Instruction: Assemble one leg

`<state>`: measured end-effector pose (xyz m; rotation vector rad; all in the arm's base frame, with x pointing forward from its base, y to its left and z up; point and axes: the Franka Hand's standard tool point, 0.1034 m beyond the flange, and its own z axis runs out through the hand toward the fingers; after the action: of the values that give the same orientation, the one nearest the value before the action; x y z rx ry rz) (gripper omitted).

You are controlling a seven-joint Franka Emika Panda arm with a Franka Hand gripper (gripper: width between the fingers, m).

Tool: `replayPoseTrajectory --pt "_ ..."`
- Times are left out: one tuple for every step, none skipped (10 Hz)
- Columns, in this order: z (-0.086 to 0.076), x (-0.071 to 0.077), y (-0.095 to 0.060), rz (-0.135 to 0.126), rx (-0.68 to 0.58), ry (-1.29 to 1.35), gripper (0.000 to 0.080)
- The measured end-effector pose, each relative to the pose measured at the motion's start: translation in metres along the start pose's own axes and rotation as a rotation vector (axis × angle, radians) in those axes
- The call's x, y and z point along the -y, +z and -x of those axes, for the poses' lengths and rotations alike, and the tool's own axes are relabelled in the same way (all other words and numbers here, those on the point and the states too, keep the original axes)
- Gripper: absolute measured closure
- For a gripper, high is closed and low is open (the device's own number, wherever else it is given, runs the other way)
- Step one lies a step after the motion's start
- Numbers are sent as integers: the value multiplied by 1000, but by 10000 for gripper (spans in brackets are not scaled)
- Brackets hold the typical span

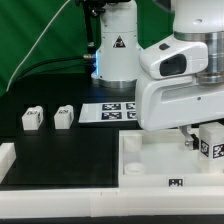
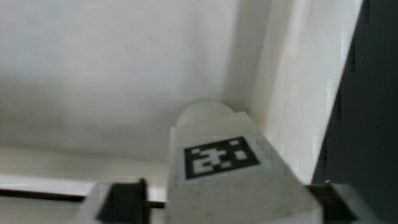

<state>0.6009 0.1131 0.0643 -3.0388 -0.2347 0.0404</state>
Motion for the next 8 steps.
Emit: replayPoseTrajectory --pt "0 0 0 0 0 0 511" --pt "0 0 0 0 0 2 511" --pt "0 0 0 0 0 40 511" --pt "0 0 0 0 0 44 510" --pt "0 0 0 -2 0 124 510" --pt "0 2 0 -8 -2 261 510" --pt "-1 3 0 -8 -6 402 510" --pt "-1 4 0 -8 -8 549 509"
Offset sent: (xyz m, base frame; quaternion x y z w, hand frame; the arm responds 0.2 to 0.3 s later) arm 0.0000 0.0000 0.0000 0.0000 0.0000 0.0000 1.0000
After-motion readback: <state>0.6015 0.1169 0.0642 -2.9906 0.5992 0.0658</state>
